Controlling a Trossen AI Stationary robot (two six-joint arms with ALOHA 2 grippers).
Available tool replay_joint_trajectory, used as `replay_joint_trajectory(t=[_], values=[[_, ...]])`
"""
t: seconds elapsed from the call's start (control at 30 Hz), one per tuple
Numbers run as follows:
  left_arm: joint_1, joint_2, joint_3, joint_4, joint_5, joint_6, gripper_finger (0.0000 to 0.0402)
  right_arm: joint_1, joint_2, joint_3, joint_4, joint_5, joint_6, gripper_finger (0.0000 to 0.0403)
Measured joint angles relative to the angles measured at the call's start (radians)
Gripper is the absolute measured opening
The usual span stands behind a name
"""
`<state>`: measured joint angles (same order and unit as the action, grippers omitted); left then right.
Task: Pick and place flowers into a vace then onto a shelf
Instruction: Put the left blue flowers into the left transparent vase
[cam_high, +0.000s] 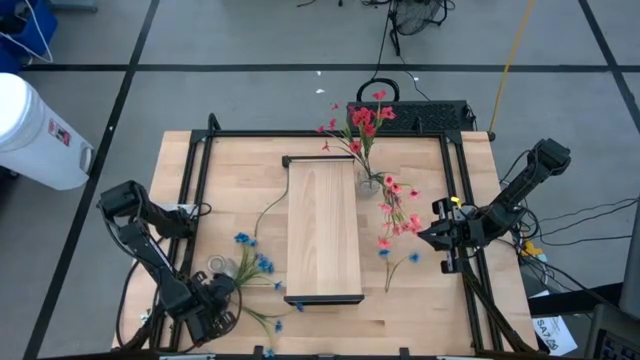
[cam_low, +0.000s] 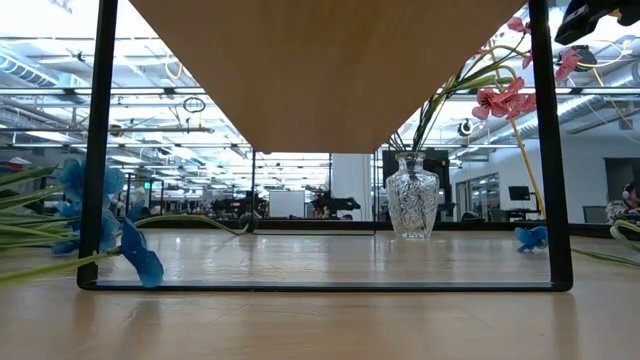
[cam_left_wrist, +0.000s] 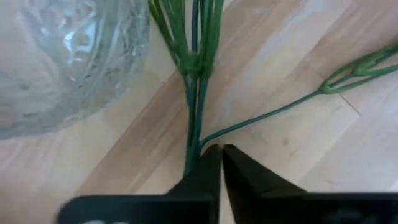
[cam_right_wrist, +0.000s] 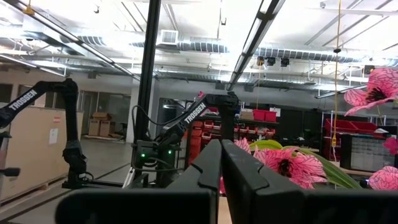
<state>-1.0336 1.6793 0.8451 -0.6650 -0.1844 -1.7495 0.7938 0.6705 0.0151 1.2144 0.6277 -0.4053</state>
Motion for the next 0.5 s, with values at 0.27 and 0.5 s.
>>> replay_joint_trajectory(t=[0.27, 0.5], values=[[-0.018, 0.013, 0.037, 0.075, -0.218, -0.007, 0.0003, 0.0, 0.0, 0.0, 0.0, 0.0, 0.0, 0.0008], [-0.035, 0.007, 0.14, 0.072, -0.344, 0.075, 0.0002, 0.0, 0.0, 0.0, 0.0, 0.0, 0.0, 0.0008]])
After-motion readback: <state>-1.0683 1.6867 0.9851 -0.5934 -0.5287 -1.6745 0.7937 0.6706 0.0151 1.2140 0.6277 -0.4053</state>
